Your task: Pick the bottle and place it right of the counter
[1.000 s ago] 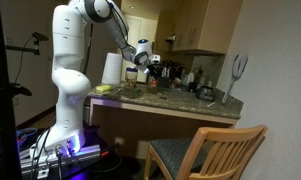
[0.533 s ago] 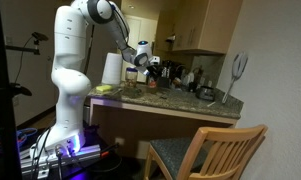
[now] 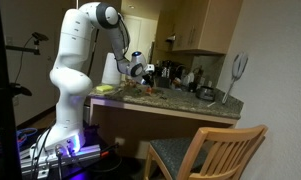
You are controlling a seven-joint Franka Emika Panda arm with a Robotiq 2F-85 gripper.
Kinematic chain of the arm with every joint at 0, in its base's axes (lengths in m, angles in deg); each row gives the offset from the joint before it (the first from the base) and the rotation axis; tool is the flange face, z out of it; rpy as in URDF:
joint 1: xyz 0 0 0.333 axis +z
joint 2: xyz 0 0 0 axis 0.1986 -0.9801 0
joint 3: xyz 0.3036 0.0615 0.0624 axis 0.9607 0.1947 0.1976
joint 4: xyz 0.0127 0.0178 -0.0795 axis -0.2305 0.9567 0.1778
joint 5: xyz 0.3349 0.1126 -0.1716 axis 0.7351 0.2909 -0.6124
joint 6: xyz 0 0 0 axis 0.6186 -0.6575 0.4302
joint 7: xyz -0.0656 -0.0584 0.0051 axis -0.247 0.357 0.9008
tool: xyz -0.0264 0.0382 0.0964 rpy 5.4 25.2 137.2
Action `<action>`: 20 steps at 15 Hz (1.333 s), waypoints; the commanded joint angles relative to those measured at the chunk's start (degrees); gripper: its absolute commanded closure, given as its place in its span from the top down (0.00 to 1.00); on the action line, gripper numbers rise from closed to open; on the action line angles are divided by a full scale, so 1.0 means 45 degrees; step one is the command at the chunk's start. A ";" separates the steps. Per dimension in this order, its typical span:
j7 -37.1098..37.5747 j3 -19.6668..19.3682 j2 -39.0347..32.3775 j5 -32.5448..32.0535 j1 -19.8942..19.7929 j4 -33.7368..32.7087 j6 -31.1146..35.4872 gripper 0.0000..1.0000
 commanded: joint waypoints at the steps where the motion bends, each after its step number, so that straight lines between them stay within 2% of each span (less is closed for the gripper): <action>1: -0.0324 -0.0975 -0.0274 -0.0092 0.0809 0.0422 0.0943 0.31; 3: -0.0491 -0.1349 -0.0225 0.0099 0.1203 0.0453 0.1005 0.31; 4: -0.0537 -0.1506 -0.0044 0.0108 0.1382 0.0486 0.0900 0.81; 6: -0.0758 -0.1962 0.0542 0.0070 0.1781 0.0657 0.0543 0.88; 8: -0.0623 -0.1836 0.1487 0.0008 0.1870 0.0941 -0.0131 0.99; 10: -0.0481 -0.1663 0.2166 -0.0020 0.1906 0.1056 -0.0319 1.00; 11: -0.0377 -0.0868 0.2457 -0.0016 0.1237 0.1066 -0.0511 1.00; 14: -0.0557 -0.0703 0.3118 -0.0168 0.0870 0.1169 -0.0616 1.00; 17: -0.0397 -0.0544 0.3271 -0.0024 0.0619 0.1332 0.0650 1.00; 18: -0.0060 -0.0386 0.3284 0.0254 0.0778 0.1346 0.0970 1.00; 19: -0.0300 -0.0818 0.3101 0.0040 0.0981 0.0959 0.0306 1.00; 20: -0.0176 -0.0740 0.3115 0.0052 0.0978 0.0989 0.0532 1.00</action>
